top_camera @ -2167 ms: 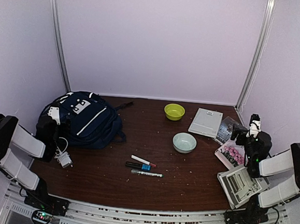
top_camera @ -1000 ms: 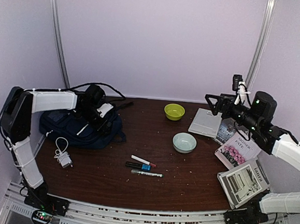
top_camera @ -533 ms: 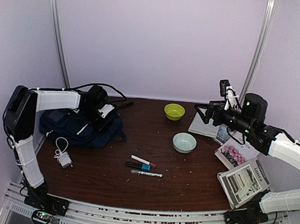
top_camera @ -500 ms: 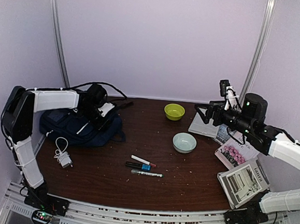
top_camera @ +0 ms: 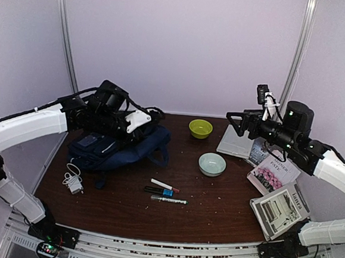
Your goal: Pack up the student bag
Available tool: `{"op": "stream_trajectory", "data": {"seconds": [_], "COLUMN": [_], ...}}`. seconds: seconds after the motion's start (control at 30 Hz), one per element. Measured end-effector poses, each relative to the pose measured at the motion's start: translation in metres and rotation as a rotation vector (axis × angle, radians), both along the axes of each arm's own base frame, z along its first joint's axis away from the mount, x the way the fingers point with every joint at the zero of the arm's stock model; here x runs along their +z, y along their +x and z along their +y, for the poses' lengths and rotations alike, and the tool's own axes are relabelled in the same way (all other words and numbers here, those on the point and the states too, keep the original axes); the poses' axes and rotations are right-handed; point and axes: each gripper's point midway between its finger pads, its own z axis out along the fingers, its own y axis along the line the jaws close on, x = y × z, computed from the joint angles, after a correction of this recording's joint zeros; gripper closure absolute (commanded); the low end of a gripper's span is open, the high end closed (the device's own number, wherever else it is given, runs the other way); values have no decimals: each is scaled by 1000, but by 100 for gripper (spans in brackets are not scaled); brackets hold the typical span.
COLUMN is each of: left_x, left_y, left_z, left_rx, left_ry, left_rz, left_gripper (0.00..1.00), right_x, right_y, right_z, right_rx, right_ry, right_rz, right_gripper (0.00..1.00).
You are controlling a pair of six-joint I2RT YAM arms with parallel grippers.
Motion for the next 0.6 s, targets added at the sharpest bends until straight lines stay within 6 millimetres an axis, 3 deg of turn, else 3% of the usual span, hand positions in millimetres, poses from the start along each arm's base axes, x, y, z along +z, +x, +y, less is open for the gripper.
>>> {"op": "stream_trajectory", "data": {"seconds": [0.3, 0.33, 0.43, 0.47, 0.6], "left_x": [-14, -21, -43, -49, -51], "left_y": [-82, -92, -125, -136, -156], "left_z": [-34, -40, -60, -67, -78], "left_rx": [-251, -283, -391, -424, -476], "left_ry": [1, 2, 14, 12, -24], "left_rz": [46, 69, 162, 197, 264], "left_gripper": [100, 90, 15, 4, 2], "right_x": [5, 5, -1, -4, -29], "right_y": [-6, -7, -8, -8, -7], "right_z": [3, 4, 14, 19, 40], "right_rx": [15, 19, 40, 49, 84], "right_ry": [-14, -14, -23, -29, -68], "right_rz": [31, 35, 74, 94, 194], "right_gripper": [8, 8, 7, 4, 4]}}
